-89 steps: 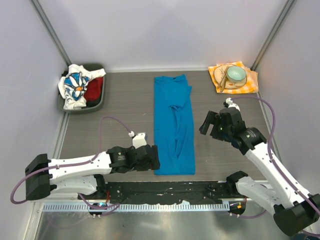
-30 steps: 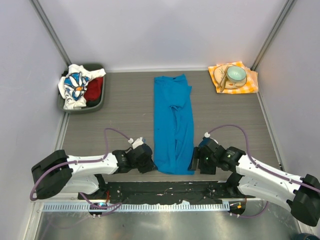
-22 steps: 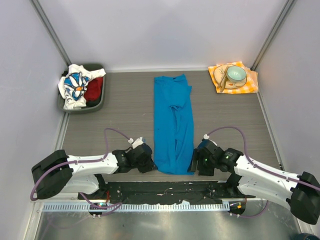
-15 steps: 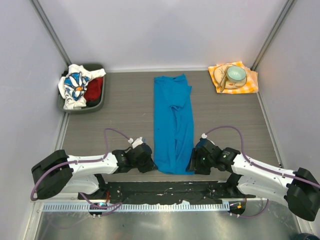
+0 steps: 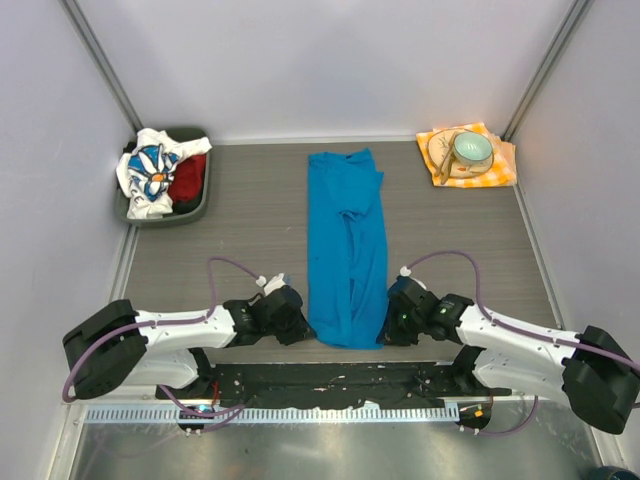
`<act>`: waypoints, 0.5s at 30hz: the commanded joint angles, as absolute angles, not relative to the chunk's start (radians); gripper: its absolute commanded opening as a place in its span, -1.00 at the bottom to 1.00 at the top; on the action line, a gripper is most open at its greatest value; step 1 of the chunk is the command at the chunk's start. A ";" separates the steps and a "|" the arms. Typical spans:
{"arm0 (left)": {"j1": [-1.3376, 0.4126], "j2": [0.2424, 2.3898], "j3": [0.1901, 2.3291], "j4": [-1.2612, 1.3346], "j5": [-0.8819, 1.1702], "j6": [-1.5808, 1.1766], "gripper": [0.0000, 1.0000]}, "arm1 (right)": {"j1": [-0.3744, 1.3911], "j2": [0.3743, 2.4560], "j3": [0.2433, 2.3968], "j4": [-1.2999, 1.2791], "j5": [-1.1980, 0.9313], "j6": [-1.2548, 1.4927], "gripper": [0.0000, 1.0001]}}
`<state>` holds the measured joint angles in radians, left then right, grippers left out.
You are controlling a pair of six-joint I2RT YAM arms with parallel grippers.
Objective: Fold and stack the t-shirts
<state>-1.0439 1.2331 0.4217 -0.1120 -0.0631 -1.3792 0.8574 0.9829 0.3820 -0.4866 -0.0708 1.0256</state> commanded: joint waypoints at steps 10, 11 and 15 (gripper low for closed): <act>-1.037 1.174 0.413 -0.258 -0.097 -1.353 -1.00 | 0.902 0.990 0.439 -0.572 0.054 0.982 -0.99; -1.038 1.140 0.410 -0.273 -0.100 -1.358 -1.00 | 0.911 0.965 0.445 -0.581 0.060 0.988 -0.99; -1.061 1.065 0.423 -0.339 -0.132 -1.365 -1.00 | 0.942 0.920 0.495 -0.632 0.094 1.002 -0.98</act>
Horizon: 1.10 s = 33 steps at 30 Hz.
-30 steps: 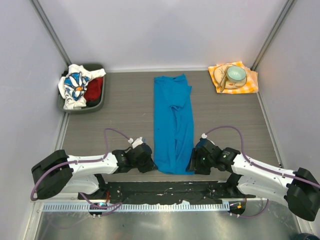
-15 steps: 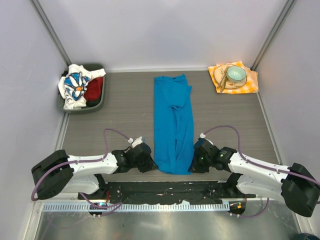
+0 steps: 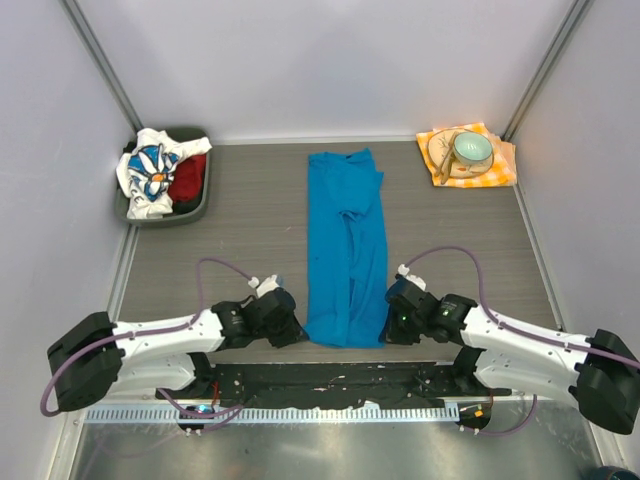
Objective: Fold and stack the t-shirts
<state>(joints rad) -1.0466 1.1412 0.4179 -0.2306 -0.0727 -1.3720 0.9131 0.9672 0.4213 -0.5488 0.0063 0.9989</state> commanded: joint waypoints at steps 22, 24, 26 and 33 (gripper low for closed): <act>-0.953 1.229 0.949 -0.519 -0.187 -1.074 -1.00 | 0.939 1.163 0.929 -0.663 0.385 0.818 -0.98; -0.919 1.261 0.989 -0.511 -0.154 -1.057 -1.00 | 0.893 1.181 0.963 -0.657 0.367 0.781 -0.99; -0.899 1.290 1.014 -0.509 -0.150 -1.034 -1.00 | 0.811 1.183 0.979 -0.628 0.350 0.749 -0.99; -0.801 1.399 1.126 -0.491 -0.115 -0.973 -1.00 | 0.626 1.273 1.025 -0.549 0.264 0.683 -0.99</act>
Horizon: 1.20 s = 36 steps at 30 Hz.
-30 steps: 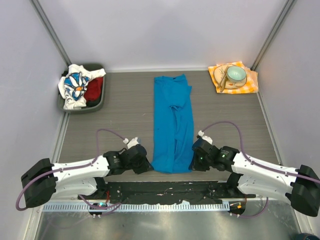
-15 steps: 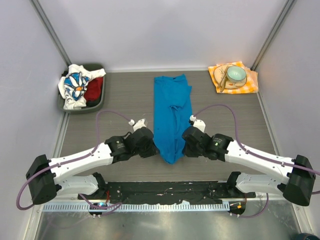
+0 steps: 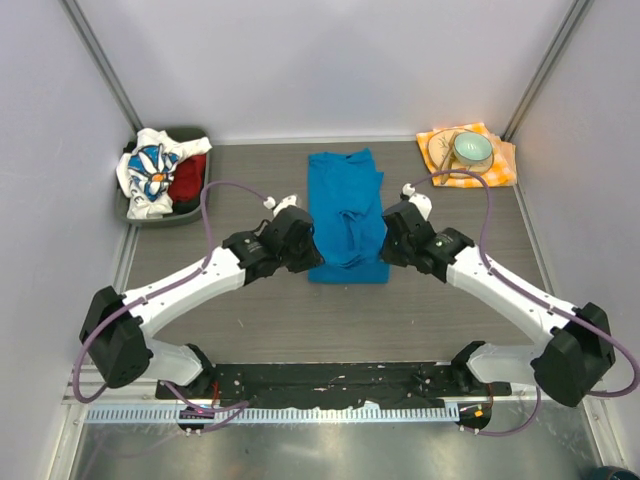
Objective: Fold and stack the t-shirts
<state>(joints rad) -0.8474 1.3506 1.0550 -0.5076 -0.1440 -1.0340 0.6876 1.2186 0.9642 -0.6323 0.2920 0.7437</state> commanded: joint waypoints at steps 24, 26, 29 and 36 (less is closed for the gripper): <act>-0.580 1.775 1.399 -0.419 0.024 -0.899 -1.00 | 0.422 1.693 1.279 -0.406 0.155 0.626 -0.99; -0.571 1.810 1.425 -0.419 0.029 -0.897 -1.00 | 0.397 1.727 1.292 -0.399 0.143 0.624 -0.99; -0.558 1.853 1.456 -0.422 0.038 -0.893 -1.00 | 0.377 1.764 1.318 -0.393 0.129 0.621 -0.99; -0.511 1.942 1.482 -0.391 0.026 -0.900 0.08 | 0.354 1.919 1.416 -0.371 0.118 0.621 -0.44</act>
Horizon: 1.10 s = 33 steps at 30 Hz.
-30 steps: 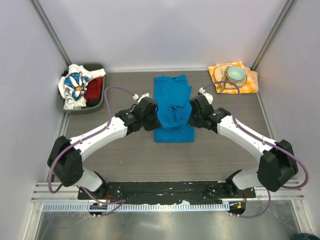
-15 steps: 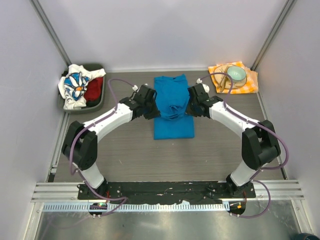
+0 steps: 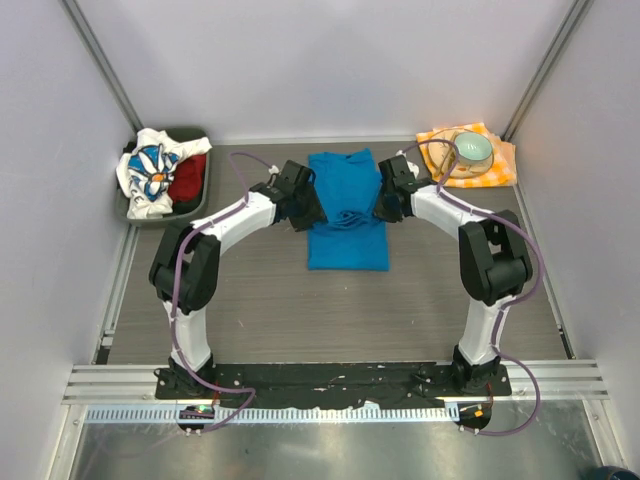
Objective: Fold and stack the t-shirts
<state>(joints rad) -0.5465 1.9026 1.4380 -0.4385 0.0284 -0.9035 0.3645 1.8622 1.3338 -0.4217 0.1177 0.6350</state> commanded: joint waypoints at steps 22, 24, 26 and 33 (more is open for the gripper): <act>-0.497 1.576 1.140 -0.335 -0.003 -0.919 0.99 | 0.365 1.527 1.212 -0.423 0.212 0.577 0.86; -0.497 1.540 1.059 -0.311 0.035 -0.933 1.00 | 0.364 1.453 1.142 -0.425 0.213 0.577 0.87; -0.499 1.531 1.017 -0.284 0.061 -0.939 0.97 | 0.364 1.415 1.095 -0.413 0.207 0.574 0.86; -0.502 1.566 0.910 -0.166 0.138 -0.953 0.93 | 0.362 1.371 0.959 -0.387 0.169 0.584 0.79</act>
